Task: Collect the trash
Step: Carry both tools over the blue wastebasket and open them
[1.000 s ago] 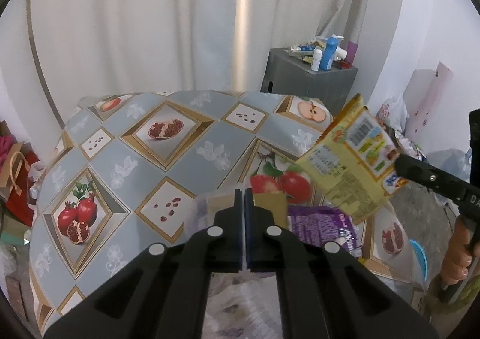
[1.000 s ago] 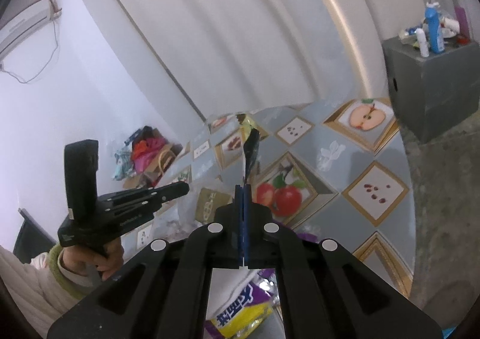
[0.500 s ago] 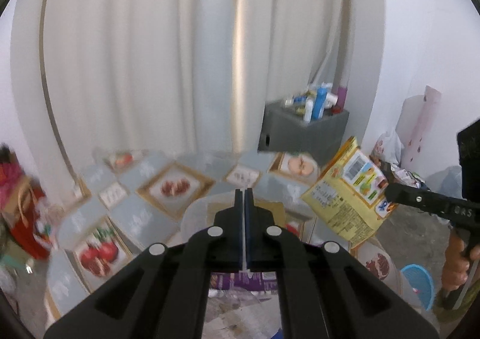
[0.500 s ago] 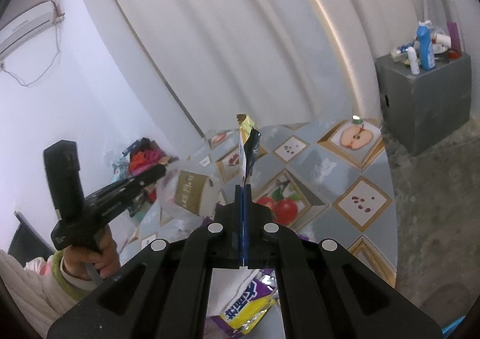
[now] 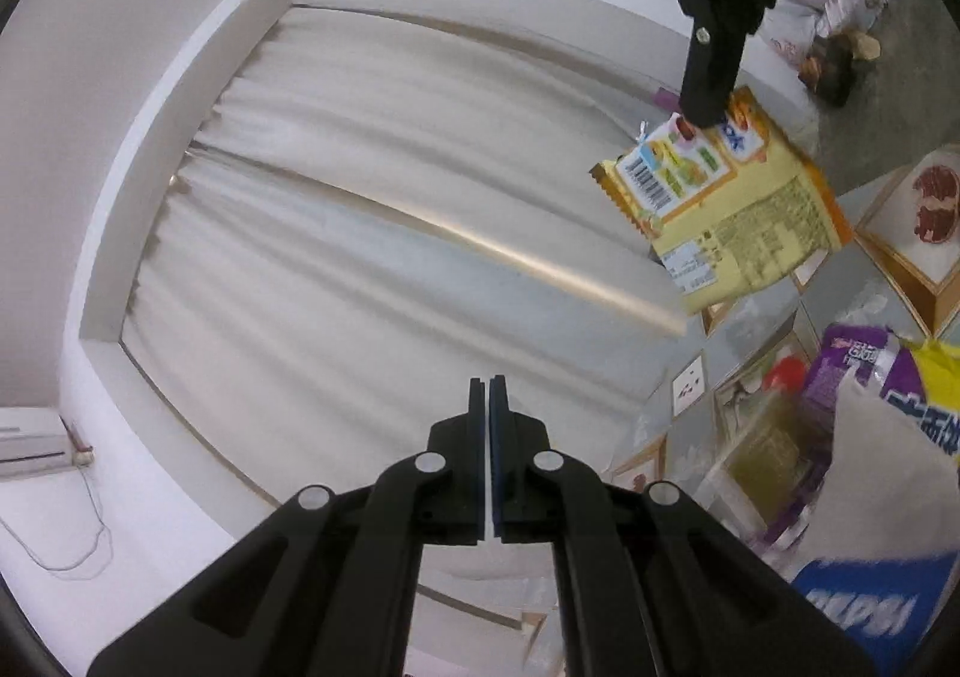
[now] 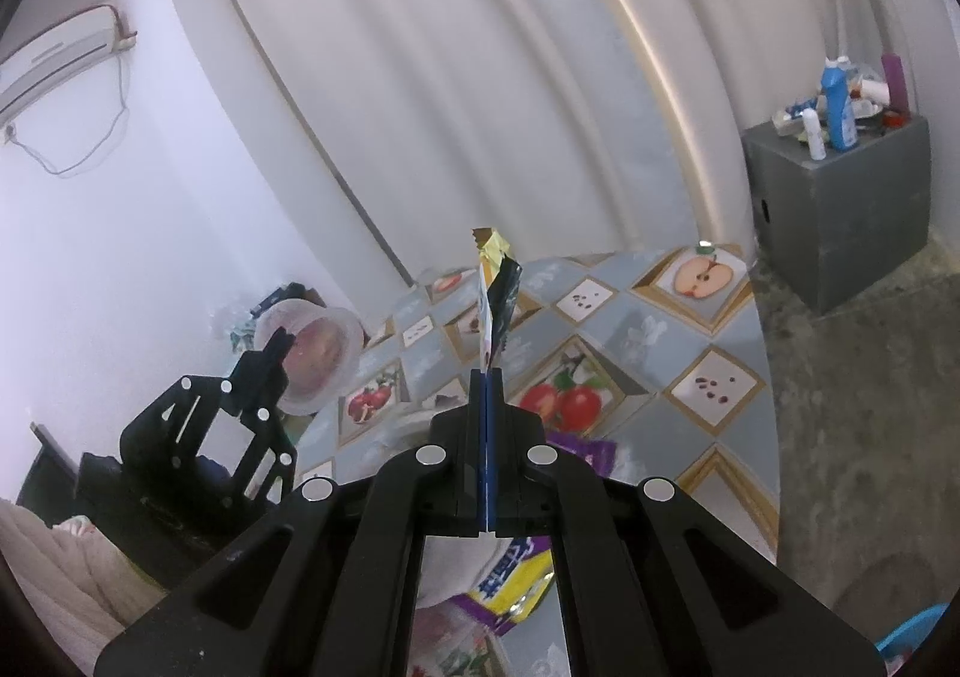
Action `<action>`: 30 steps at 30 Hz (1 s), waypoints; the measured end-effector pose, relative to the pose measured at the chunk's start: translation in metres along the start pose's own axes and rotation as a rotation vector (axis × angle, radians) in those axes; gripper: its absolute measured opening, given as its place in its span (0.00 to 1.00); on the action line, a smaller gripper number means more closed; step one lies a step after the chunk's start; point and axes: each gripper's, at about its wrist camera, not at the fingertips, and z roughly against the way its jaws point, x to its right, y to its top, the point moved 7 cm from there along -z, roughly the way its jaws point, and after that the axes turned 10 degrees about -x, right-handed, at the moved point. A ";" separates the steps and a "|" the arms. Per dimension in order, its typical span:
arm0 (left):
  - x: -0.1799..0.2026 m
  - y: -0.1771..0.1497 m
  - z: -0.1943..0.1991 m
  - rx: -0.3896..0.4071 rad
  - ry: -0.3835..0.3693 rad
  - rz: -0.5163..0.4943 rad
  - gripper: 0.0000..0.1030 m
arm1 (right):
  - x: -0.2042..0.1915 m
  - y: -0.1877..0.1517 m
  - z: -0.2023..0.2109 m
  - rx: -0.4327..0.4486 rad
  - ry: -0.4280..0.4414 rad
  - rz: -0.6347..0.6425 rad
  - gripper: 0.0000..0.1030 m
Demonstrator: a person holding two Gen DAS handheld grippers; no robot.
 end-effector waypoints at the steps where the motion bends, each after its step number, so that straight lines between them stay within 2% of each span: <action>1: -0.005 0.000 0.001 -0.009 -0.011 0.022 0.01 | -0.001 -0.001 0.002 0.002 -0.002 0.001 0.00; 5: -0.036 -0.002 0.003 -0.078 -0.099 0.178 0.01 | -0.003 -0.006 0.012 0.017 -0.003 -0.003 0.00; 8: -0.067 -0.007 0.002 -0.147 -0.254 0.401 0.01 | -0.005 -0.010 0.021 0.030 -0.005 -0.012 0.00; 13: -0.103 -0.017 0.005 -0.216 -0.598 0.772 0.01 | -0.007 -0.021 0.045 0.067 -0.017 -0.024 0.00; 16: -0.105 -0.015 0.010 -0.241 -0.752 0.888 0.01 | -0.004 -0.031 0.062 0.091 -0.031 -0.045 0.00; 18: -0.098 -0.009 0.015 -0.266 -0.862 0.942 0.01 | 0.000 -0.040 0.075 0.109 -0.041 -0.065 0.00; 23: -0.075 0.025 0.037 -0.266 -1.031 0.954 0.01 | 0.029 -0.073 0.110 0.153 -0.090 -0.161 0.00; 26: -0.056 0.060 0.050 -0.240 -1.143 0.945 0.01 | 0.051 -0.095 0.138 0.182 -0.140 -0.227 0.00; 30: -0.018 0.120 0.076 -0.197 -1.281 0.869 0.01 | 0.082 -0.124 0.173 0.230 -0.209 -0.323 0.00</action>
